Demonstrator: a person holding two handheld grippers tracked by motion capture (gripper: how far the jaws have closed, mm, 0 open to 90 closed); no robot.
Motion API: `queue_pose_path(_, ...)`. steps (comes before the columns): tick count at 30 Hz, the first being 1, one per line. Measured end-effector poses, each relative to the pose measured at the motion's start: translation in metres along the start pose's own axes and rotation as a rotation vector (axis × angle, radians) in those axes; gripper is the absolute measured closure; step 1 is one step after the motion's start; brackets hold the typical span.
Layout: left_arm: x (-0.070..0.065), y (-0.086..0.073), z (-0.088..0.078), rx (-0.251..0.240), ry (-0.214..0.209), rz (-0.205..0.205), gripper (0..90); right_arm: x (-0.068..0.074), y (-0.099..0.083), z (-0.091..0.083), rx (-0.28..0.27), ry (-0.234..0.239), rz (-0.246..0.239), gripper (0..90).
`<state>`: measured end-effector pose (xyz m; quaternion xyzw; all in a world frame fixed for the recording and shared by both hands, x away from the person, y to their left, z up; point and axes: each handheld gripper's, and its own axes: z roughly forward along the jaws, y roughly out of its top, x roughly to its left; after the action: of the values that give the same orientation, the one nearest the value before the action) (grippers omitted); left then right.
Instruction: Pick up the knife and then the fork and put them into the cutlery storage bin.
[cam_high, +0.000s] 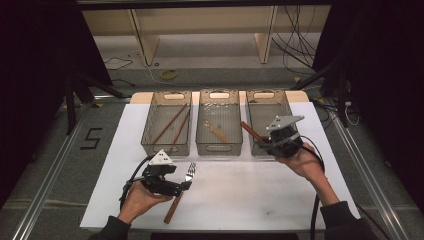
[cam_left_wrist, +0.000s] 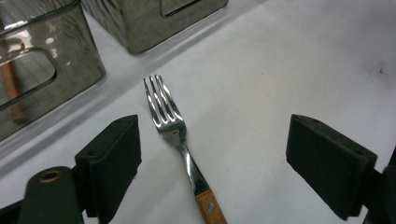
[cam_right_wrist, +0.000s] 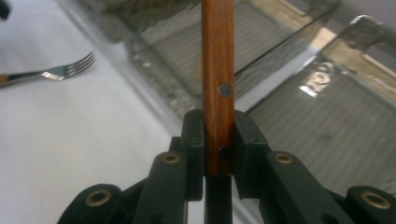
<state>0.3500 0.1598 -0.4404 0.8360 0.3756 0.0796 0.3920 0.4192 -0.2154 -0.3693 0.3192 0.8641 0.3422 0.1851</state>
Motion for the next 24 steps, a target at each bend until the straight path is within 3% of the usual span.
queue_pose_path(5,0.001,-0.006,0.0,0.007,0.006,-0.015,16.9,-0.023,0.015,0.0,-0.007,-0.043,0.05,77.4)
queue_pose_path(11,0.001,-0.01,-0.004,-0.036,0.009,-0.038,16.9,-0.046,0.03,0.003,-0.002,-0.07,0.09,77.4)
queue_pose_path(24,0.0,-0.015,-0.004,-0.039,0.01,-0.04,16.7,-0.082,0.044,0.03,0.039,-0.138,0.173,77.3)
